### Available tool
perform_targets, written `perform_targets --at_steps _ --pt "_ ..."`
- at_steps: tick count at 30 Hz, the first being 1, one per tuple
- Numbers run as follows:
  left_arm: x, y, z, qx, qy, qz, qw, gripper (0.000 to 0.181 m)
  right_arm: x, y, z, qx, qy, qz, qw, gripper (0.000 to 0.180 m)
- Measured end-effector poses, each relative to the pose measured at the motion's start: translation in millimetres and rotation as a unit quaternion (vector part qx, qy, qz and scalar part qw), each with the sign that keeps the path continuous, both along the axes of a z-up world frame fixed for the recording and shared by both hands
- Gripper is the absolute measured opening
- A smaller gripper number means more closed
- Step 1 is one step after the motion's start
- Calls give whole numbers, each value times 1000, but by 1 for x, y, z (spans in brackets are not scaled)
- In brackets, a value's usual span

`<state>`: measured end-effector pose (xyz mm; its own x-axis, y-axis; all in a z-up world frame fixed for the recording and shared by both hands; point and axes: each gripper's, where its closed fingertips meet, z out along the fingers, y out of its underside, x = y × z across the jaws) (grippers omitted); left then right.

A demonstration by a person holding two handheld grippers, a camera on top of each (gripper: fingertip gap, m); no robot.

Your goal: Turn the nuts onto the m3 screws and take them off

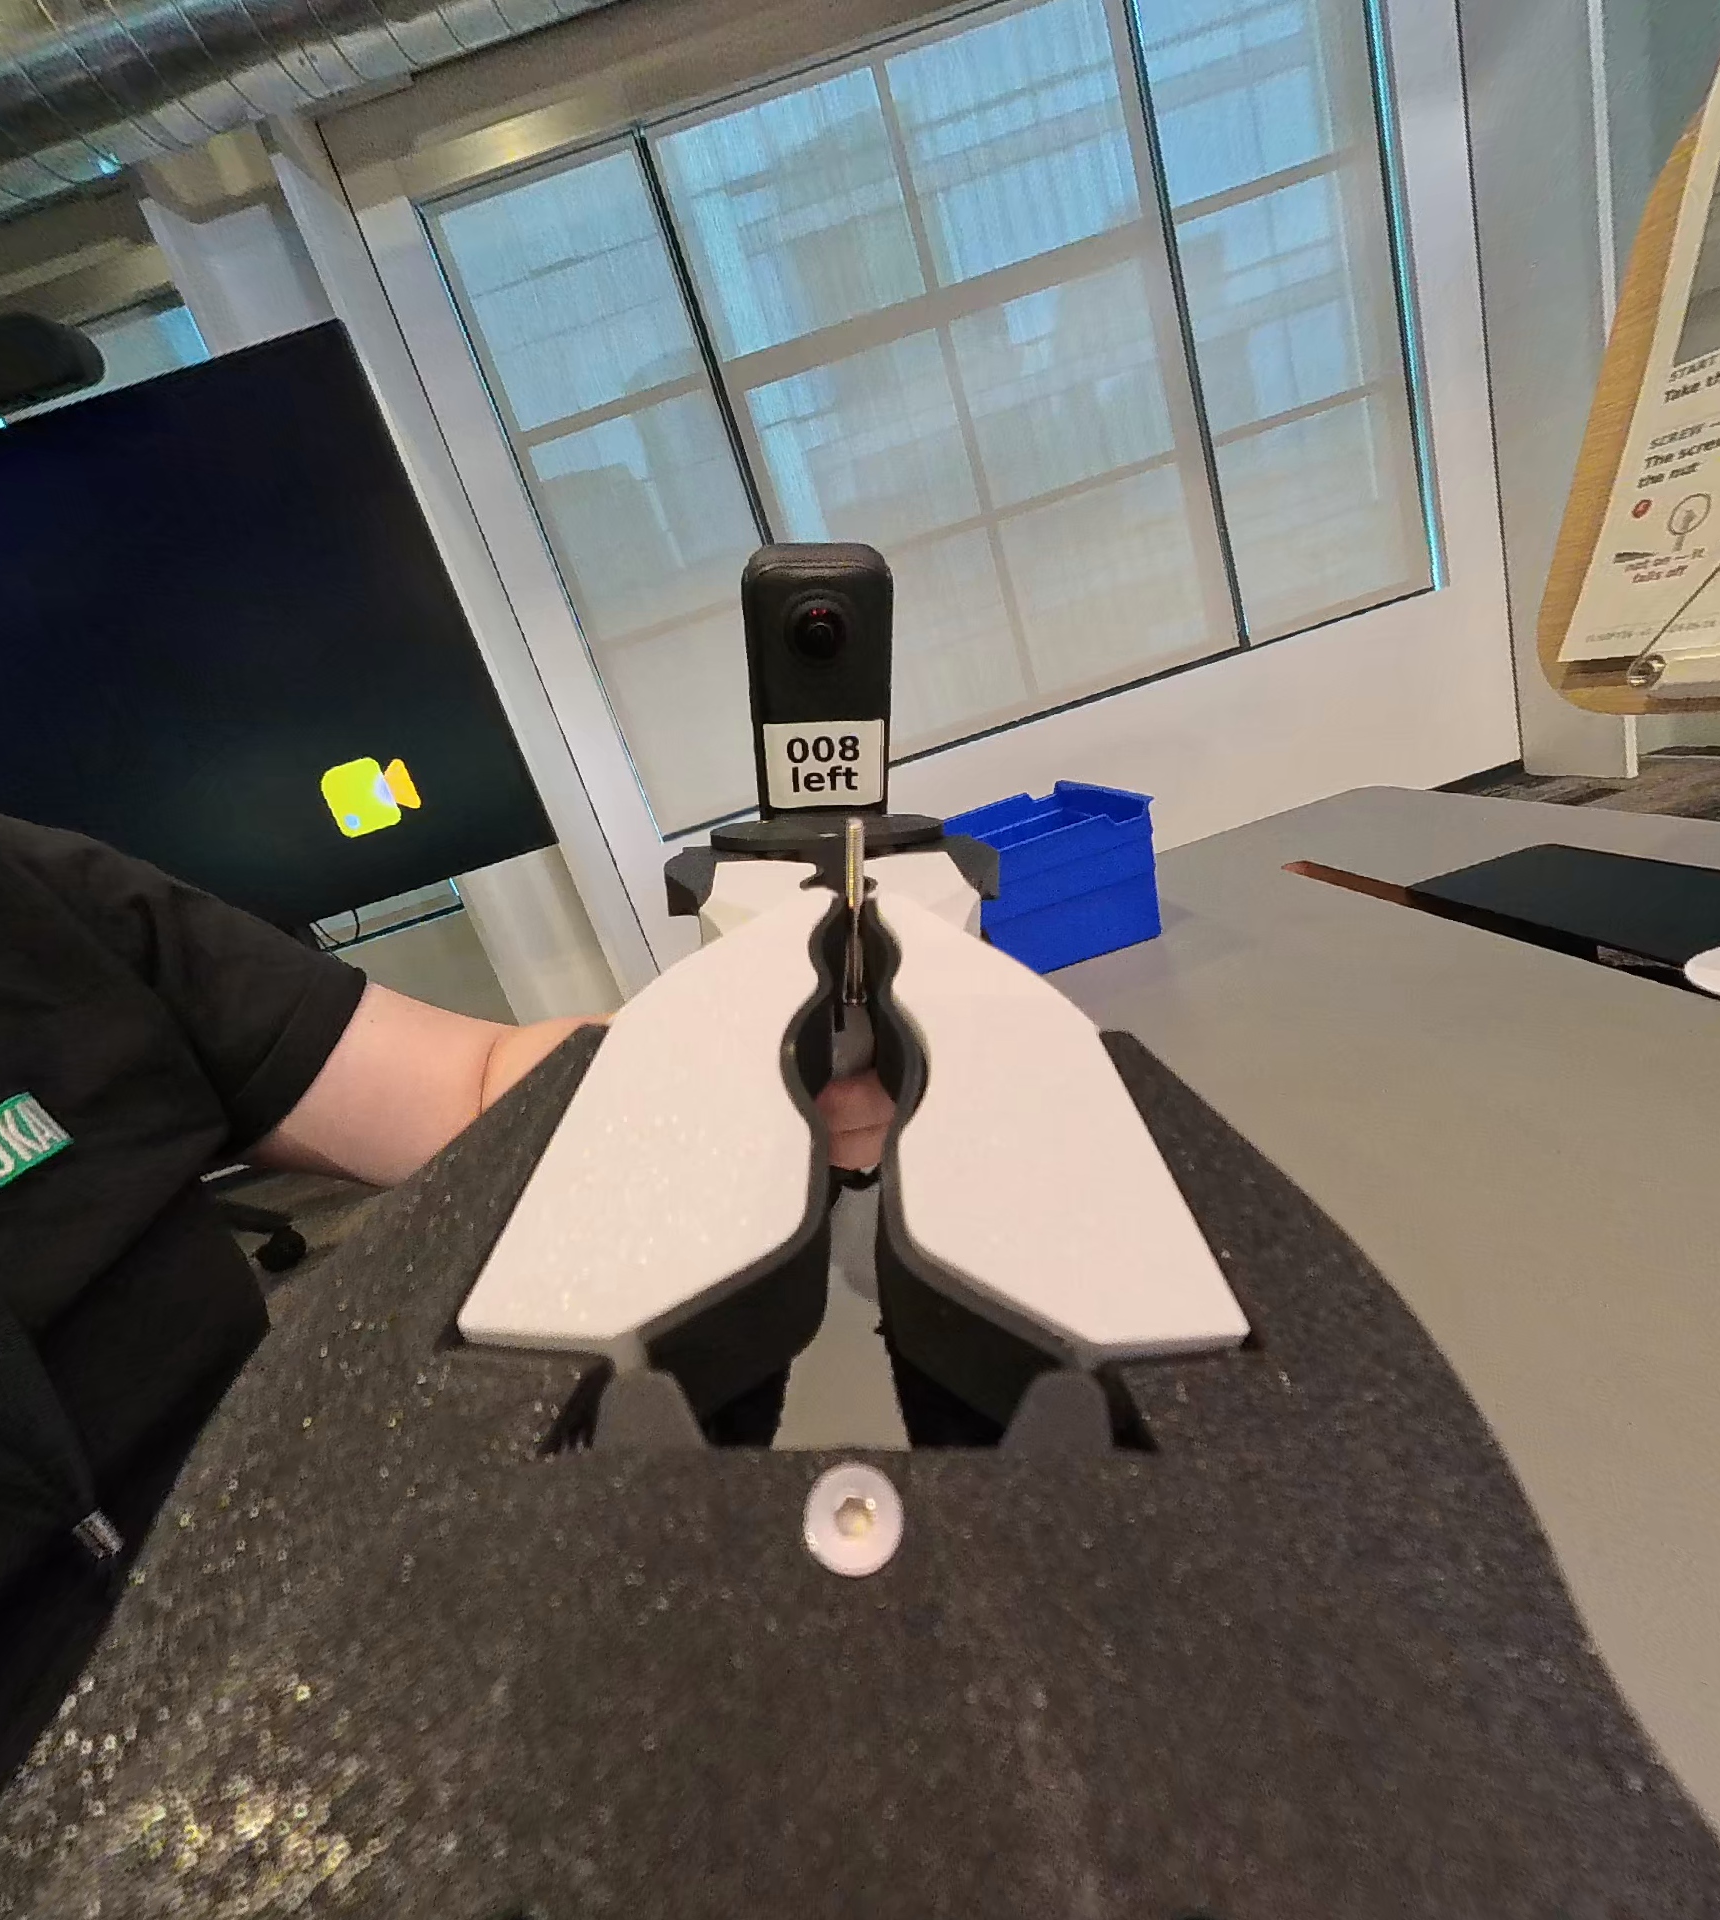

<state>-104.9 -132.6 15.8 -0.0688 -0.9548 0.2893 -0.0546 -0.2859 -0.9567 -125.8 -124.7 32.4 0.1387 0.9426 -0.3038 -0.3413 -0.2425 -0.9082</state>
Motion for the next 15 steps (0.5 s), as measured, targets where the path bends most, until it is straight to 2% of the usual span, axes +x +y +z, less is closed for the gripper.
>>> perform_targets --at_steps 3,6,9,15 --pt "-1 0 -1 2 4 1 1000 5 -1 0 -2 -3 -5 0 1000 2" --pt "-1 1 2 3 1 0 1000 15 0 3 -3 -13 -4 -3 1000 2" --pt "-2 2 2 11 9 2 1000 18 3 4 0 -30 14 2 999 2" --pt "-4 8 3 -9 14 4 1000 17 8 10 1 -81 46 18 995 2"
